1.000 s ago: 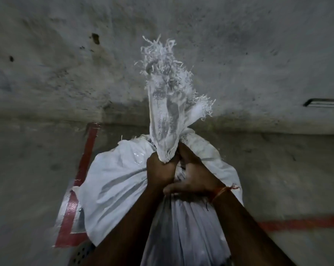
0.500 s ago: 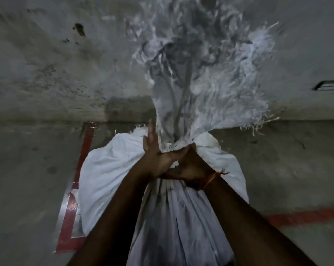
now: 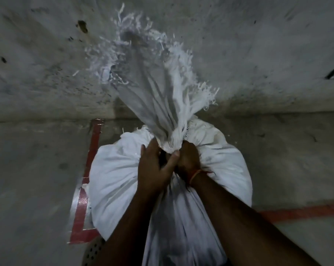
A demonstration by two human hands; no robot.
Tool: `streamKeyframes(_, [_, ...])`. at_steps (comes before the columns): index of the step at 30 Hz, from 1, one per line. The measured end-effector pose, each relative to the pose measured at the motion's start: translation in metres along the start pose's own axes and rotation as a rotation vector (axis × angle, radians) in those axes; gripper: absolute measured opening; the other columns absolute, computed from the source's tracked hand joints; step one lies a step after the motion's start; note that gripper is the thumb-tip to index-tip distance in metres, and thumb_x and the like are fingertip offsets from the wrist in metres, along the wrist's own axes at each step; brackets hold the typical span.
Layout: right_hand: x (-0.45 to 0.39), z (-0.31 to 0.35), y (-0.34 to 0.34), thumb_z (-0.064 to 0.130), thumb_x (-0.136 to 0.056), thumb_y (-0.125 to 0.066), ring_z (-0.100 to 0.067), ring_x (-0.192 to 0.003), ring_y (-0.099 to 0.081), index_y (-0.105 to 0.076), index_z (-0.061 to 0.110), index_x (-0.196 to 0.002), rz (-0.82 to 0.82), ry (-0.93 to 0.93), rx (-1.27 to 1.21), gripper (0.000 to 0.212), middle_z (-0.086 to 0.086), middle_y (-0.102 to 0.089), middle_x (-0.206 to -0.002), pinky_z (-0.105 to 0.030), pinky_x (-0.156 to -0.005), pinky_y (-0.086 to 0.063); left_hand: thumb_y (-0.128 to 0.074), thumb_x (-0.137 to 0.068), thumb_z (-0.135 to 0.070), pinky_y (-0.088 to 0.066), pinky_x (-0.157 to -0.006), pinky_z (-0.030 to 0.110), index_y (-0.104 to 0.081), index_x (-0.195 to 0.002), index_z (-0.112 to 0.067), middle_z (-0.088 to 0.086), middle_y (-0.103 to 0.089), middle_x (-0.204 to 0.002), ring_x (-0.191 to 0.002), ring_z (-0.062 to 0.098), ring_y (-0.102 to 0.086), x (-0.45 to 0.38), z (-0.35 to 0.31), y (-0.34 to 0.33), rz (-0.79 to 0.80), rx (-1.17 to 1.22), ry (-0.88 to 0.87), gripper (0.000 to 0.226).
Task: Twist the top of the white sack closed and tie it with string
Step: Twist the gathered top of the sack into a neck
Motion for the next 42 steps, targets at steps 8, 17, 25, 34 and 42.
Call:
streamKeyframes(8, [0.01,0.03,0.029,0.048,-0.065,-0.067,-0.023,-0.103,-0.07,-0.074,0.018,-0.103,0.139,-0.058,-0.103,0.05,-0.005,-0.076,-0.104,-0.043,-0.093,-0.055,-0.078,-0.074,-0.048,-0.038,-0.115,0.036,-0.034,-0.148,-0.007,0.008,-0.046,-0.147,-0.139,0.019,-0.043,0.012,-0.007,-0.009,0.151,-0.148,-0.316,0.095])
streamKeyframes(17, [0.026,0.067,0.076,0.009,-0.059,-0.071,-0.028,-0.102,-0.066,-0.056,0.0,-0.119,0.455,-0.023,-0.51,0.063,-0.015,-0.069,-0.102,-0.046,-0.098,-0.052,-0.049,-0.087,-0.05,-0.048,-0.104,0.039,-0.057,-0.134,-0.01,0.008,-0.066,-0.129,-0.123,0.022,-0.061,-0.008,-0.025,-0.008,-0.058,0.07,-0.083,0.062])
streamKeyframes(25, [0.03,0.091,0.134,0.028,-0.079,-0.067,-0.007,-0.124,-0.055,-0.006,0.024,-0.153,0.267,0.419,-0.132,0.097,-0.001,-0.05,-0.135,-0.026,-0.089,-0.057,-0.055,-0.099,-0.042,-0.047,-0.11,0.035,-0.057,-0.137,-0.02,-0.006,-0.068,-0.131,-0.122,0.008,-0.063,-0.023,-0.052,-0.002,0.051,0.75,0.226,0.044])
streamKeyframes(34, [0.024,0.115,0.116,0.003,-0.088,-0.041,-0.04,-0.117,-0.052,-0.02,0.027,-0.153,0.21,1.181,1.022,0.073,-0.027,-0.051,-0.141,-0.047,-0.091,-0.053,-0.054,-0.09,-0.016,-0.049,-0.099,0.061,-0.073,-0.092,-0.003,0.021,-0.074,-0.094,-0.098,0.038,-0.07,-0.032,-0.039,-0.017,0.292,0.589,0.242,0.023])
streamKeyframes(42, [0.012,0.173,0.119,0.023,-0.072,-0.066,-0.033,-0.093,-0.056,-0.07,0.025,-0.097,0.215,1.215,1.336,0.025,-0.007,-0.062,-0.092,-0.036,-0.063,-0.044,-0.065,-0.081,-0.006,-0.052,-0.102,0.044,-0.058,-0.128,0.004,0.015,-0.067,-0.118,-0.116,0.033,-0.062,-0.034,-0.043,-0.008,0.287,0.83,0.343,0.047])
Point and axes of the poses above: each hand's wrist, its own x-axis away from the middle knuckle, its own y-axis out of the back of the hand, z = x × y, the point moved 6 cm from there along -x, towards the middle knuckle
